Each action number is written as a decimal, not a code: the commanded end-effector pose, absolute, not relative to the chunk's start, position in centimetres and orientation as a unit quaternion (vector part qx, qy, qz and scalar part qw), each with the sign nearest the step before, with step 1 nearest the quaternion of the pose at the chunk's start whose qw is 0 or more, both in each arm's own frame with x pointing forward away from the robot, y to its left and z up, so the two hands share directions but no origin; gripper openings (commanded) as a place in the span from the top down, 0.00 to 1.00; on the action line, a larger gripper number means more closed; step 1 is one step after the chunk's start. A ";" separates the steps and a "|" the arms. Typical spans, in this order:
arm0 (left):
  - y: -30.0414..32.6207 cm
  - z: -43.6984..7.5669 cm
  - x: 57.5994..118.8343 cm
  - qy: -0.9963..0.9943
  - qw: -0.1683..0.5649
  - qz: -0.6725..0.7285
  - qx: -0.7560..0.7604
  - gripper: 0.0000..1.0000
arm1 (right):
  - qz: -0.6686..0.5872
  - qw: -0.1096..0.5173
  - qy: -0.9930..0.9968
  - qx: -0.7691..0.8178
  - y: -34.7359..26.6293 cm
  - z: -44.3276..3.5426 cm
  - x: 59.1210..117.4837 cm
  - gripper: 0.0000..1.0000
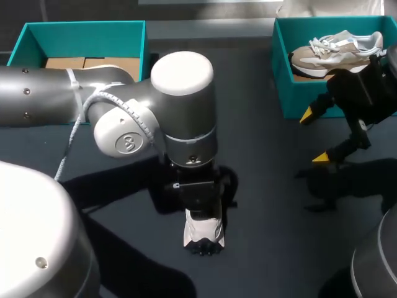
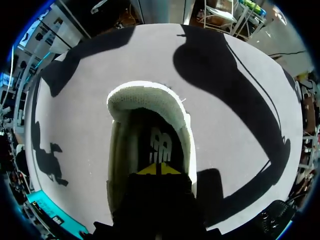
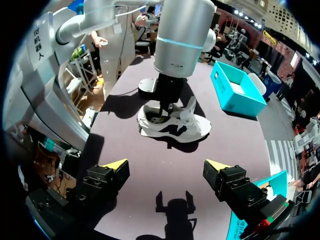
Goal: Take the shoe out of the shoebox, open the shoe tongue, remove and reinsert the insole, then place the shoe into the shoebox
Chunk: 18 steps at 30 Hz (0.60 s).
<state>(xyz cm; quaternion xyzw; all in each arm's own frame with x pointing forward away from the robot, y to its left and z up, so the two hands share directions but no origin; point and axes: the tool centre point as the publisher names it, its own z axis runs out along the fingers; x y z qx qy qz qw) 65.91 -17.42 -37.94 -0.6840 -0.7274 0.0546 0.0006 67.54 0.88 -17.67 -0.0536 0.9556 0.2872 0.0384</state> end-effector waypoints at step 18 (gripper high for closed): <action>-18.1 -38.4 64.8 -0.722 -0.027 0.085 -0.687 1.00 | 0.286 0.037 0.956 -0.054 1.0 -17.7 67.6 0.00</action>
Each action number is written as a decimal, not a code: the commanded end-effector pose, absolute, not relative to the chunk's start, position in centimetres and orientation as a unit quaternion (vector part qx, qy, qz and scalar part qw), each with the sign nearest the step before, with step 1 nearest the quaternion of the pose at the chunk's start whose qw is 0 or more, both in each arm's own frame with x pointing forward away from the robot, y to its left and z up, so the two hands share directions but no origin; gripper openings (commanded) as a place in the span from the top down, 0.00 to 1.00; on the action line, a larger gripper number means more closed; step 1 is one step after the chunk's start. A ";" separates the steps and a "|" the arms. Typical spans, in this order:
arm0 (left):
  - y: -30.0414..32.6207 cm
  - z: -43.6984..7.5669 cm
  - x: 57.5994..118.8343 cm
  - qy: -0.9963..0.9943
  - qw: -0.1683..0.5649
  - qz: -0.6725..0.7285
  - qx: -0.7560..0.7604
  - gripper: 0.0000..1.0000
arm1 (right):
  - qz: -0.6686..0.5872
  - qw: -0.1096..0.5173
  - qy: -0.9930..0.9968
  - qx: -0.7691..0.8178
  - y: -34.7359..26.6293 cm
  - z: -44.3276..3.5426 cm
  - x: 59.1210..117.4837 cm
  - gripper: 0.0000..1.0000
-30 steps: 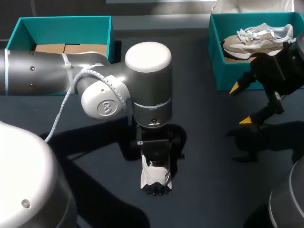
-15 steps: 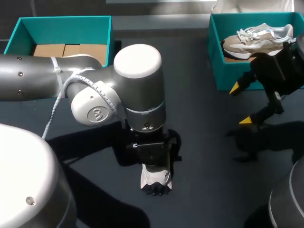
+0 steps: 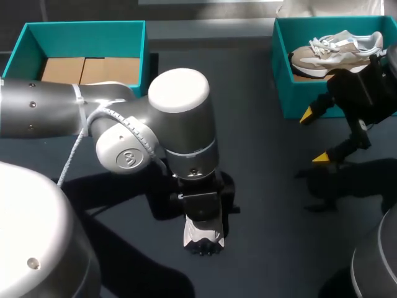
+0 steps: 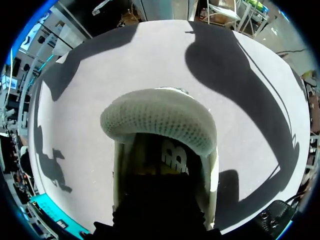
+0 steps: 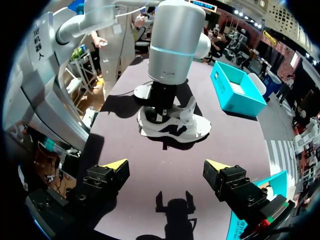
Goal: Take the shoe out of the shoebox, open the shoe tongue, remove and reinsert the insole, then place the shoe into the shoebox
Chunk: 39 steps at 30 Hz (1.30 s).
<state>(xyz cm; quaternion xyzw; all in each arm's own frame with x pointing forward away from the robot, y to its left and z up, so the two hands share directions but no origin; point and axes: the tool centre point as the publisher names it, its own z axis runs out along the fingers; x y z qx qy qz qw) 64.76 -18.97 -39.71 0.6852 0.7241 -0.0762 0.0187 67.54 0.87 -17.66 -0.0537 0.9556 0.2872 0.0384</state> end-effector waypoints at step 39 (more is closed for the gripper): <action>-16.4 -35.1 69.3 0.673 0.052 0.086 0.733 0.00 | 0.286 0.037 0.956 -0.054 1.0 -17.7 67.6 0.00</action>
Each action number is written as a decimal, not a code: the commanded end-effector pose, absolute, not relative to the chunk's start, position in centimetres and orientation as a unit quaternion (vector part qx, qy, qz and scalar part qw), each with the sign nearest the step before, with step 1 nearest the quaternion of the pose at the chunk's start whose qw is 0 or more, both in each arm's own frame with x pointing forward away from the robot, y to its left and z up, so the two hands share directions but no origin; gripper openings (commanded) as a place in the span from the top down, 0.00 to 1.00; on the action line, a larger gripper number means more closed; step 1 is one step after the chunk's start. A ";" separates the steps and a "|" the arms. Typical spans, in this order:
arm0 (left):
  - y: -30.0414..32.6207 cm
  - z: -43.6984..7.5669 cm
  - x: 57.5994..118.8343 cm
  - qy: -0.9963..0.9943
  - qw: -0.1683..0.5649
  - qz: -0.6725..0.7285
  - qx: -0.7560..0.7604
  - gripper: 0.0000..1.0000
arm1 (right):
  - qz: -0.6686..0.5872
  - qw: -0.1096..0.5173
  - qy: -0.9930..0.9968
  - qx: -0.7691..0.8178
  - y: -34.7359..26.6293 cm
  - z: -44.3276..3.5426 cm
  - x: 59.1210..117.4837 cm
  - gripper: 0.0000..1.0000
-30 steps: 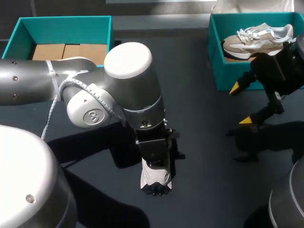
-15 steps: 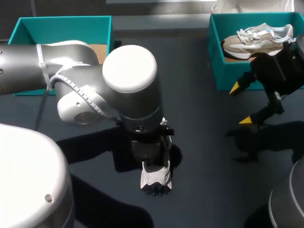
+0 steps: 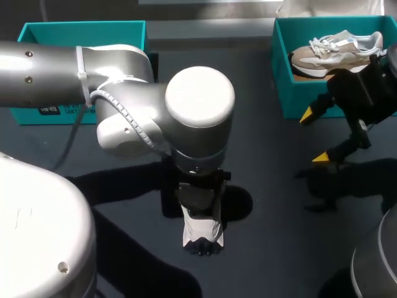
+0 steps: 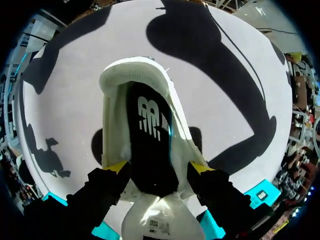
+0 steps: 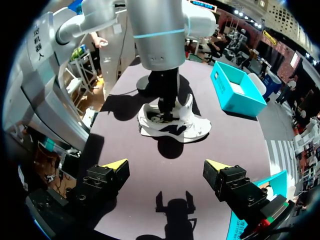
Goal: Take the shoe out of the shoebox, open the shoe tongue, remove and reinsert the insole, then place the shoe into the shoebox
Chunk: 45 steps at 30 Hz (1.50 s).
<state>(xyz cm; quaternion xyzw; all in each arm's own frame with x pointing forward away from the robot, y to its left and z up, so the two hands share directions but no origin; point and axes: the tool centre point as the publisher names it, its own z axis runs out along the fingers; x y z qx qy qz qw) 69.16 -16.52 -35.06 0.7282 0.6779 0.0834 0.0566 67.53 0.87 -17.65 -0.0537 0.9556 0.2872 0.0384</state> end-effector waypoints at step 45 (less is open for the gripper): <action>-16.3 -29.0 75.1 0.655 0.050 0.066 0.751 0.35 | 0.286 0.037 0.956 -0.054 1.0 -17.7 67.6 0.00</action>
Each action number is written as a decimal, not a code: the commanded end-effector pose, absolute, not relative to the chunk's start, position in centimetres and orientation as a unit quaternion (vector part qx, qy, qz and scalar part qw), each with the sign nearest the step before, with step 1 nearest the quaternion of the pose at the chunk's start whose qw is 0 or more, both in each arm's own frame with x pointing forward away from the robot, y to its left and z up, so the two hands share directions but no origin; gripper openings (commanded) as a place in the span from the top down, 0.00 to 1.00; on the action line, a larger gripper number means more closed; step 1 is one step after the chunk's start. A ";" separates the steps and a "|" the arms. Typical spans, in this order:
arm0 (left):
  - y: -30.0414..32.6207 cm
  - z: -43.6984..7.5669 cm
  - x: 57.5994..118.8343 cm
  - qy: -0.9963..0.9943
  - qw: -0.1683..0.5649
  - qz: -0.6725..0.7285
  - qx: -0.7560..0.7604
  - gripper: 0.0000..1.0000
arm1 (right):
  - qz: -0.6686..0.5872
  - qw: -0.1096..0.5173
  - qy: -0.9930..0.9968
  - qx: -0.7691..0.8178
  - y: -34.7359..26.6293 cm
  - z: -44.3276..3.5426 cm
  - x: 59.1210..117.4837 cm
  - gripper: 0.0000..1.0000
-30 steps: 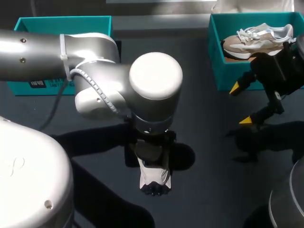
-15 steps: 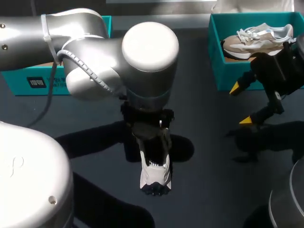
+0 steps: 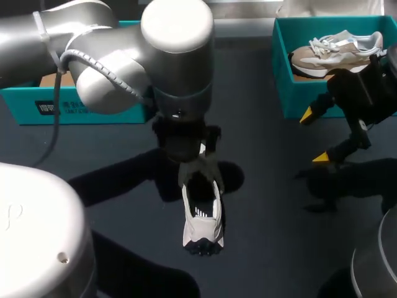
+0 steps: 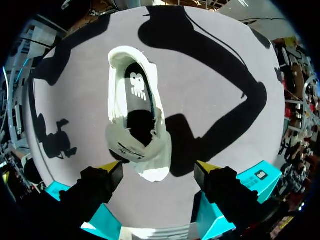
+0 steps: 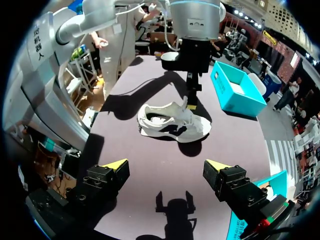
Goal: Take the shoe out of the shoebox, open the shoe tongue, remove and reinsert the insole, then place the shoe into the shoebox
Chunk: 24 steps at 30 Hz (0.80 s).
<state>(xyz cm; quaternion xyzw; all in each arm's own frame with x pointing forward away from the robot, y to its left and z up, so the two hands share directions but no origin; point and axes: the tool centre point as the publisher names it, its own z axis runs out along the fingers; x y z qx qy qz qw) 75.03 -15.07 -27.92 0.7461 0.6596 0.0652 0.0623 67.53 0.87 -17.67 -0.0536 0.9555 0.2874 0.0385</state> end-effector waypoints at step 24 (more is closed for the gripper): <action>-16.7 -29.6 73.9 0.648 0.040 0.050 0.759 0.45 | 0.286 0.037 0.956 -0.054 1.0 -17.7 67.6 0.00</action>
